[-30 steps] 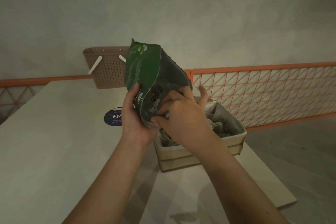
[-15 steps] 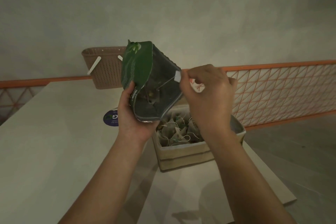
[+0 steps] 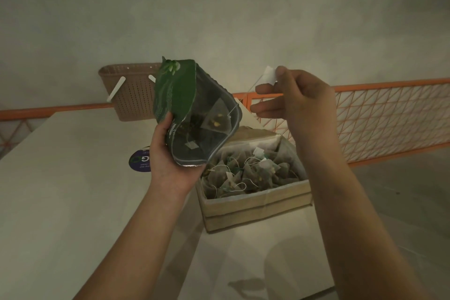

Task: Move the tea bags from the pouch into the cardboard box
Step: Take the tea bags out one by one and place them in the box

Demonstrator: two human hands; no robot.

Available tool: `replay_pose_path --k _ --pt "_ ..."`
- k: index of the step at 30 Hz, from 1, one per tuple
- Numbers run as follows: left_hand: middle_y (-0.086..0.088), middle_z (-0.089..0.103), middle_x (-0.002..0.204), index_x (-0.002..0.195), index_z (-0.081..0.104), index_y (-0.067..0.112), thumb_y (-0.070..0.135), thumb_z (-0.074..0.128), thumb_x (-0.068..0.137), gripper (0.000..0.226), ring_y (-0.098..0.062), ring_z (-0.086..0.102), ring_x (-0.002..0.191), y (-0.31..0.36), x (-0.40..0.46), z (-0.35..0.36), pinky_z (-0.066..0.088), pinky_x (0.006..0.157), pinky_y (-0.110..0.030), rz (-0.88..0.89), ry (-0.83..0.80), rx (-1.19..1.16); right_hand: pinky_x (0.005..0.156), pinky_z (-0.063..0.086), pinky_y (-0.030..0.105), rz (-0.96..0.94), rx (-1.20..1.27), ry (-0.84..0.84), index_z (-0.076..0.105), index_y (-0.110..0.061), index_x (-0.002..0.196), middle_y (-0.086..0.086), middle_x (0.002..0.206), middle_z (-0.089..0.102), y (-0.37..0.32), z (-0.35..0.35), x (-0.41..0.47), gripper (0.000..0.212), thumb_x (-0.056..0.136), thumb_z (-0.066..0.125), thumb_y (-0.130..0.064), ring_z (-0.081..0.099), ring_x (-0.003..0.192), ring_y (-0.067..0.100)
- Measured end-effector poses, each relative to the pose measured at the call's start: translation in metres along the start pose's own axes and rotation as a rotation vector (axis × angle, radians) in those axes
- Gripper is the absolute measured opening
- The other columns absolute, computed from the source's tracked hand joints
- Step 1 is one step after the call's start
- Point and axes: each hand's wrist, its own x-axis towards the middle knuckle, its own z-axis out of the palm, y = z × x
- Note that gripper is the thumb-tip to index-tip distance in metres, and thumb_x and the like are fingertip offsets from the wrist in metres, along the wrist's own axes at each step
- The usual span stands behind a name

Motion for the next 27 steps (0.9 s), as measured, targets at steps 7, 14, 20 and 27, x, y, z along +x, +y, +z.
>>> replay_pose_path --k 7,14,20,27 --pt "-0.011 0.061 0.142 0.141 0.059 0.023 0.046 0.052 0.099 0.049 -0.032 0.058 0.130 0.001 0.000 0.000 0.056 0.096 -0.043 0.039 0.013 0.009 0.062 0.059 0.033 -0.085 0.217 0.050 0.060 -0.006 0.095 0.008 0.076 0.073 -0.010 -0.008 -0.009 0.023 0.104 0.046 -0.022 0.073 0.069 0.030" --pt "-0.010 0.057 0.146 0.144 0.056 0.023 0.047 0.051 0.099 0.052 -0.032 0.053 0.136 0.004 0.000 0.000 0.048 0.108 -0.043 0.024 -0.004 0.017 0.062 0.058 0.032 -0.046 0.184 -0.002 0.061 -0.009 0.093 0.008 0.076 0.073 -0.001 -0.018 -0.004 0.023 0.104 0.045 -0.021 0.072 0.067 0.028" --pt "-0.009 0.061 0.142 0.144 0.056 0.024 0.047 0.050 0.100 0.051 -0.031 0.058 0.130 0.005 -0.002 0.001 0.052 0.102 -0.043 0.043 0.001 0.004 0.065 0.059 0.033 0.142 0.119 -0.027 0.061 -0.008 0.094 0.012 0.079 0.073 0.041 -0.022 -0.015 0.022 0.103 0.046 -0.021 0.071 0.070 0.028" --pt "-0.009 0.061 0.143 0.145 0.055 0.023 0.046 0.050 0.100 0.052 -0.031 0.057 0.131 0.005 -0.001 0.001 0.048 0.107 -0.044 0.054 0.009 0.019 0.068 0.049 0.015 0.112 -0.537 -0.174 0.064 -0.027 0.104 -0.011 0.103 0.065 0.089 -0.018 -0.029 0.015 0.093 0.062 -0.017 0.061 0.087 0.003"
